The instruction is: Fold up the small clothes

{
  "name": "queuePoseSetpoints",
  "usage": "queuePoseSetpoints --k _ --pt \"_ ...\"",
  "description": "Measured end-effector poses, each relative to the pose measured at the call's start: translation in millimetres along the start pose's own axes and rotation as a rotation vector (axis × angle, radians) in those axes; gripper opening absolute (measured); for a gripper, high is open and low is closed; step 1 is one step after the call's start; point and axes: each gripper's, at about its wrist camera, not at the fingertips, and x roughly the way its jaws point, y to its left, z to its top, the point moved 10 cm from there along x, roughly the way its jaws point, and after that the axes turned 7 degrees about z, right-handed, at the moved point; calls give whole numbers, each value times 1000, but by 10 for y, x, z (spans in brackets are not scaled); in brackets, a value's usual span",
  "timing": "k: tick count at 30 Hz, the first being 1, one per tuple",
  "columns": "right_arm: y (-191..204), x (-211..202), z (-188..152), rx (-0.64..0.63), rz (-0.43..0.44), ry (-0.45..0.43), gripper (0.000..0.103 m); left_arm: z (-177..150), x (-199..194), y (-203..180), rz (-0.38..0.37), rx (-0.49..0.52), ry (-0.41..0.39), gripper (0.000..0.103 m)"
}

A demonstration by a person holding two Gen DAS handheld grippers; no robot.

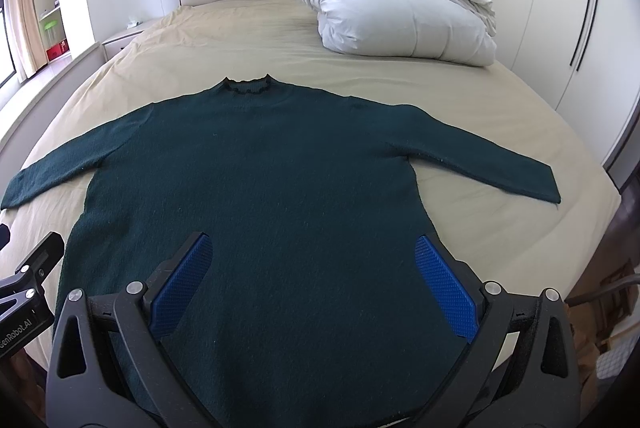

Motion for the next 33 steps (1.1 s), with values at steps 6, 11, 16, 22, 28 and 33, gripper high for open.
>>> queuePoseSetpoints --k 6,11,16,22,28,33 --pt "-17 13 -20 1 1 4 103 1 1 4 0 -1 1 103" --pt "-18 35 -17 1 -1 5 103 -7 2 0 -1 -1 1 103" --pt "-18 37 -24 1 0 8 103 -6 2 1 -2 -2 1 103" --pt "-11 45 -32 1 -1 11 103 -6 3 2 -1 -2 1 103" --pt "-8 50 -38 0 -2 13 103 -13 3 -2 -2 -2 1 103" --pt "-6 51 -40 0 -1 13 103 -16 3 -7 -2 -2 2 103"
